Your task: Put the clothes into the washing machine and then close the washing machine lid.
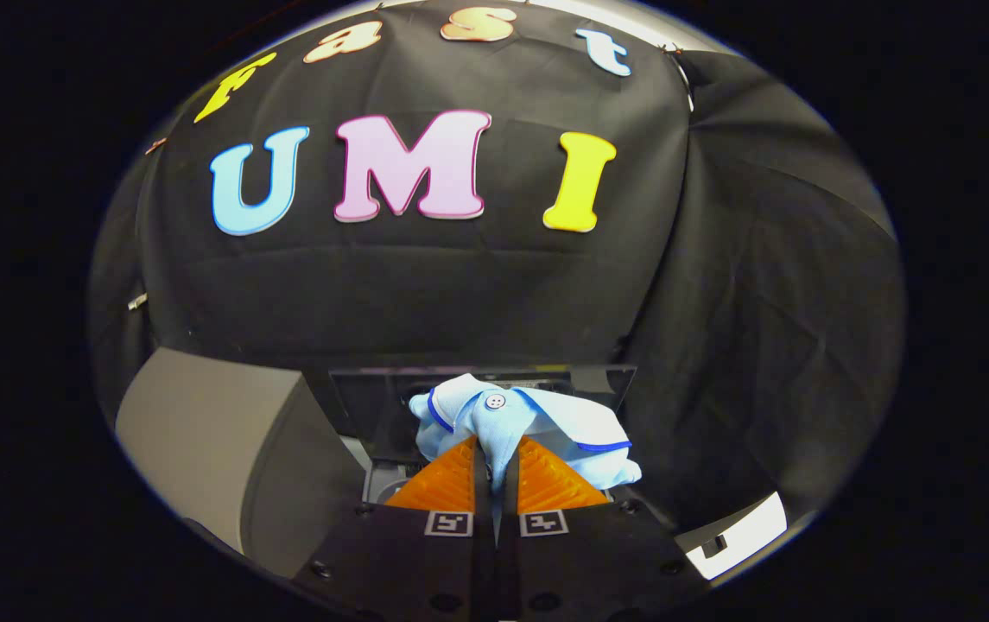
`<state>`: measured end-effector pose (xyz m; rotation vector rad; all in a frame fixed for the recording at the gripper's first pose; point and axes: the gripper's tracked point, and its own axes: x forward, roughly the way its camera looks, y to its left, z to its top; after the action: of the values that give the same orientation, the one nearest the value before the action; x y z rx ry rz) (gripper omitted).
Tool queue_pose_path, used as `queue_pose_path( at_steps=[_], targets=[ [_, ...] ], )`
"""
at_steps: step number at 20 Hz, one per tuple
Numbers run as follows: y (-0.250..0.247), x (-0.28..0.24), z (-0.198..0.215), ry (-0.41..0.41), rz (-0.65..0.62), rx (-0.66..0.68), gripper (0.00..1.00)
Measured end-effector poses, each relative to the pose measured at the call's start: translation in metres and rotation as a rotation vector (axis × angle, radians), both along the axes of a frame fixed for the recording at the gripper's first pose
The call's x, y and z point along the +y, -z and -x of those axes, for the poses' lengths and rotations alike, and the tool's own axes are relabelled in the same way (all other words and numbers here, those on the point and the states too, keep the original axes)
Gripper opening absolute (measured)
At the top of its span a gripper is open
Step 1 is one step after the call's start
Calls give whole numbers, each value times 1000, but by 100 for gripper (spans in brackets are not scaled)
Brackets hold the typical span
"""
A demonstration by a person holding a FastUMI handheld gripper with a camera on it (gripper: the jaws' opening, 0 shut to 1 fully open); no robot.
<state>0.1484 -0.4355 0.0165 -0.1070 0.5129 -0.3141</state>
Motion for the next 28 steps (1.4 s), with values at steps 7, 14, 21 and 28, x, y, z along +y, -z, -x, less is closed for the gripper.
queue_pose_path(
  at_steps=[7, 14, 21, 28],
  targets=[
    [97, -12, -3, -47, -12, 131, 5],
    [185, -25, -14, -81, -23, 277, 5],
    [255, -40, -18, -25, -120, 364, 5],
    [311, -43, -10, -36, -129, 465, 5]
  ],
)
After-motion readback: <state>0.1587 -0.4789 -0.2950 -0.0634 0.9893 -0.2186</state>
